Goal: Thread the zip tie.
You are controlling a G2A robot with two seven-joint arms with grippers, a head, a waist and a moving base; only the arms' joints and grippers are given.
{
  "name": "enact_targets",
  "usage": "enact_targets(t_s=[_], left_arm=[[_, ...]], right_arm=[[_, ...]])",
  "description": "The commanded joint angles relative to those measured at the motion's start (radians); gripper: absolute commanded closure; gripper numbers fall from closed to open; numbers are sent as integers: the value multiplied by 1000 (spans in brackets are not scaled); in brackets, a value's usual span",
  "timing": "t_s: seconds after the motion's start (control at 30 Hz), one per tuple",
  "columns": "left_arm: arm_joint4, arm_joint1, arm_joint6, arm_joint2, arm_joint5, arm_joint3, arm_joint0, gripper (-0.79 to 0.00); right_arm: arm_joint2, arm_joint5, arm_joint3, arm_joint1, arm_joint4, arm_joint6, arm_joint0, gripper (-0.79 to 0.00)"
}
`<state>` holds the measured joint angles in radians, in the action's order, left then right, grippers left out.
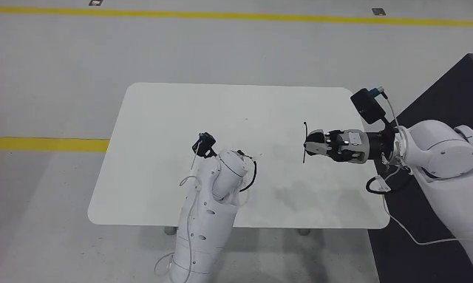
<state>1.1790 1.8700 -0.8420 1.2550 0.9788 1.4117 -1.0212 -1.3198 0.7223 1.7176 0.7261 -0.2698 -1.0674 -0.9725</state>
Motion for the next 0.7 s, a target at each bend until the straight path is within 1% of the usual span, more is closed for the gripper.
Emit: enact_targets(t_s=[0.0, 0.27, 0.33, 0.4, 0.47, 0.57, 0.67], left_arm=[[-25, 2, -18, 6, -18, 6, -3, 0], [-24, 1, -8, 7, -22, 8, -4, 0], [-17, -2, 68, 10, -42, 3, -19, 0], [-20, -3, 113, 12, -42, 11, -20, 0], [-3, -6, 162, 10, -38, 36, -28, 0], [31, -12, 207, 4, -47, 92, -49, 0], [88, -20, 245, -1, -33, 135, -66, 0]], right_arm=[[0, 0, 0, 0, 0, 0, 0, 0], [0, 0, 0, 0, 0, 0, 0, 0], [0, 0, 0, 0, 0, 0, 0, 0], [0, 0, 0, 0, 0, 0, 0, 0], [0, 0, 0, 0, 0, 0, 0, 0], [0, 0, 0, 0, 0, 0, 0, 0], [0, 0, 0, 0, 0, 0, 0, 0]])
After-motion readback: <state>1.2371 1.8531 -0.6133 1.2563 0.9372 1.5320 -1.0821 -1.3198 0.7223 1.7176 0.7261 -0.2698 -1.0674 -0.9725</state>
